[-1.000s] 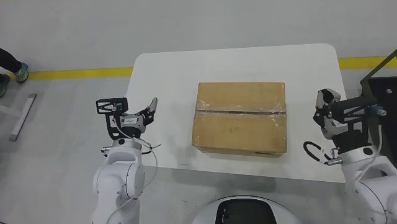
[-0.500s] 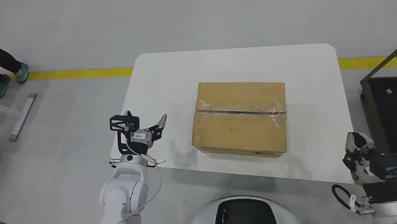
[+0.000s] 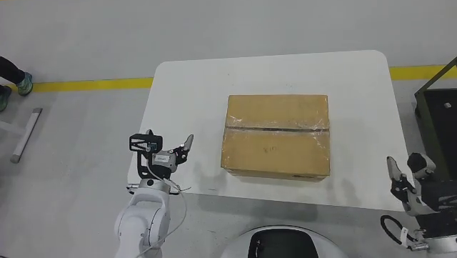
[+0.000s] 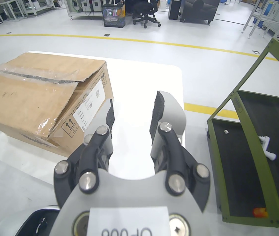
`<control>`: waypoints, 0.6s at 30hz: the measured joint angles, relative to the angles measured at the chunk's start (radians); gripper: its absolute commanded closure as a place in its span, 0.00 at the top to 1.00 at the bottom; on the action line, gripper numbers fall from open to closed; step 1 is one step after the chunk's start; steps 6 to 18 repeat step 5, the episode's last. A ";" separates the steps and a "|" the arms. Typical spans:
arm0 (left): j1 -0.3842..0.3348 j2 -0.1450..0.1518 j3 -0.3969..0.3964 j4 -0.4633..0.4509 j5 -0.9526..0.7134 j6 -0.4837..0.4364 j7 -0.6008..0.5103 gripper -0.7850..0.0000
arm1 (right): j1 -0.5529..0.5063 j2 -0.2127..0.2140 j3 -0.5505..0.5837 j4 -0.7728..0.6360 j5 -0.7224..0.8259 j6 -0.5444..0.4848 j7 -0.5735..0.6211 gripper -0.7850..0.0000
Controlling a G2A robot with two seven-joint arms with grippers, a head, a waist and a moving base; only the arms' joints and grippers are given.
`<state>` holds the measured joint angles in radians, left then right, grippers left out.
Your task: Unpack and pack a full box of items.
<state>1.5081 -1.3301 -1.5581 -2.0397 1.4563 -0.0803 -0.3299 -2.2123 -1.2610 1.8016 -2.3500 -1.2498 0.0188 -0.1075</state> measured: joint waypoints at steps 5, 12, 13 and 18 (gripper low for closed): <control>0.000 0.000 0.000 0.000 0.000 0.000 0.000 1.00 | 0.000 0.000 0.000 0.000 0.000 0.000 0.000 0.48; 0.000 0.000 0.000 0.000 0.000 0.000 0.000 1.00 | 0.000 0.000 0.000 0.000 0.000 0.000 0.000 0.48; 0.000 0.000 0.000 0.000 0.000 0.000 0.000 1.00 | 0.000 0.000 0.000 0.000 0.000 0.000 0.000 0.48; 0.000 0.000 0.000 0.000 0.000 0.000 0.000 1.00 | 0.000 0.000 0.000 0.000 0.000 0.000 0.000 0.48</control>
